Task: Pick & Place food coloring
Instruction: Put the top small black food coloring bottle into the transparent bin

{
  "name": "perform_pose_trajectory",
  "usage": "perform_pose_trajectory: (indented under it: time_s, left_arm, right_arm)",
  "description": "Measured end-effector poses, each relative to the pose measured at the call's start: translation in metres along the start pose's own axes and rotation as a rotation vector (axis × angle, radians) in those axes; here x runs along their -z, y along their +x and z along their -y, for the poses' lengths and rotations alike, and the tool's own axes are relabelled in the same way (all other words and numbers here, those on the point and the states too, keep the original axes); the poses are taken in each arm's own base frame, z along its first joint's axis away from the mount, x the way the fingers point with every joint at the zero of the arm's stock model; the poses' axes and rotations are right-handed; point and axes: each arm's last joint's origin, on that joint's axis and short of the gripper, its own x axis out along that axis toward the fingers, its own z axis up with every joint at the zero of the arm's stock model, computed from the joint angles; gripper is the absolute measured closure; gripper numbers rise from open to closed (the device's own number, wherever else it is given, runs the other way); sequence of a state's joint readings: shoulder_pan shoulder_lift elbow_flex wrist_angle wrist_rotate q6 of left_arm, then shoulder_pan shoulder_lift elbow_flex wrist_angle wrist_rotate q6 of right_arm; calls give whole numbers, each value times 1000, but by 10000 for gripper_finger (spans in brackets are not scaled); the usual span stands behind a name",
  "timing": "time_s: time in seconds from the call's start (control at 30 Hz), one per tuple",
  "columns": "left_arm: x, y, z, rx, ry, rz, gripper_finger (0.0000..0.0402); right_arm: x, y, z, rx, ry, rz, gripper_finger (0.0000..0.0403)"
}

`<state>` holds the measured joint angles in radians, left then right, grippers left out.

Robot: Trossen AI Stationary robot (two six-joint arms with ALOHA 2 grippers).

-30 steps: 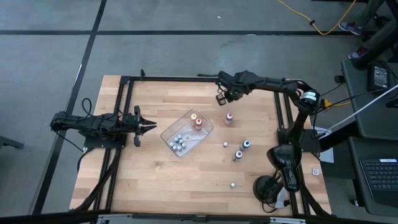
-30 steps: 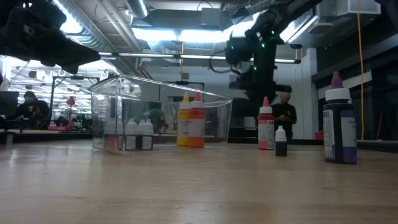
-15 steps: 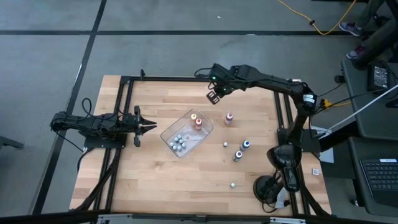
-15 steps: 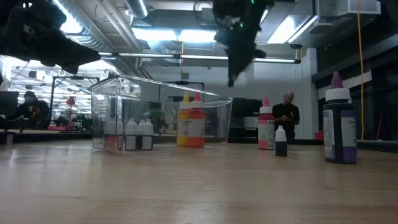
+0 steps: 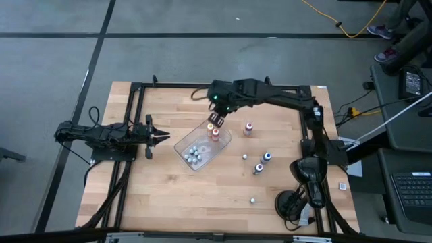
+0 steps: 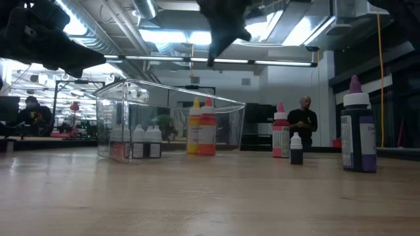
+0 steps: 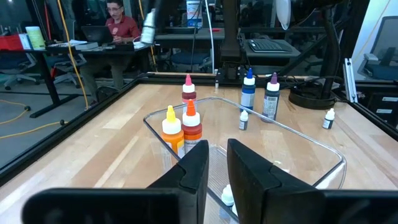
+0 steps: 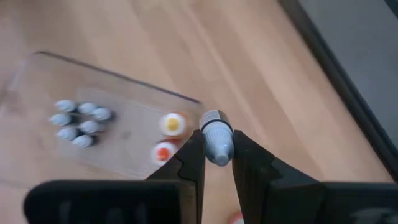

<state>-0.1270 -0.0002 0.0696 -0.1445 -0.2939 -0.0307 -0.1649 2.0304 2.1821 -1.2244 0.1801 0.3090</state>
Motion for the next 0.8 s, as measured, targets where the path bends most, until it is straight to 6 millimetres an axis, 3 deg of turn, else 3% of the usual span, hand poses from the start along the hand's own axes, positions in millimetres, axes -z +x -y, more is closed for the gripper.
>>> perform_pose_trajectory:
  time_s: [0.43,0.8]
  left_arm:
    - [0,0,0,0,0,0,343]
    - [0,0,0,0,0,0,350]
  right_arm:
    - [8,29,-80,-122,-273,-40,339]
    - [29,55,-121,-200,-481,-90,339]
